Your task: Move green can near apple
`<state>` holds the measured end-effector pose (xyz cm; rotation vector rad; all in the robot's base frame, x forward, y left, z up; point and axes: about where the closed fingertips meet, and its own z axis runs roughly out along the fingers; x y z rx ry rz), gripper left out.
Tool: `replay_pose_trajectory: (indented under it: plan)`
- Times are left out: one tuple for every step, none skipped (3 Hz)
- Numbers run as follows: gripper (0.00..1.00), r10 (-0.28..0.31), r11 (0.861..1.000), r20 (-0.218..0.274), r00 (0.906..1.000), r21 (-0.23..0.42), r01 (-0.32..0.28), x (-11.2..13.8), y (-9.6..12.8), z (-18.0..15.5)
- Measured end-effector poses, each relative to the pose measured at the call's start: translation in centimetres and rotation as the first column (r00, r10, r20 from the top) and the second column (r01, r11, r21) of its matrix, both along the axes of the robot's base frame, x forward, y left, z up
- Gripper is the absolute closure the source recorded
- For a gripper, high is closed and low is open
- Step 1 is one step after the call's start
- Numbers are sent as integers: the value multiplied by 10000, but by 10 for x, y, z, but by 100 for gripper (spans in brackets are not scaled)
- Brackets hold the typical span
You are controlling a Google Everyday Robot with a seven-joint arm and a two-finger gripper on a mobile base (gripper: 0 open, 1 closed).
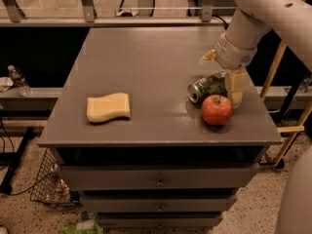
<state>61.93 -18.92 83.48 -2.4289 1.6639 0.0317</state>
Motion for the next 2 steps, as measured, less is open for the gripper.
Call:
replay_pose_trajectory:
  plan:
    - [0,-810,9961,577,9950,397,788,4,-25,22]
    - [0,-1985,9800,1461,9691,446,1940,0,-72,59]
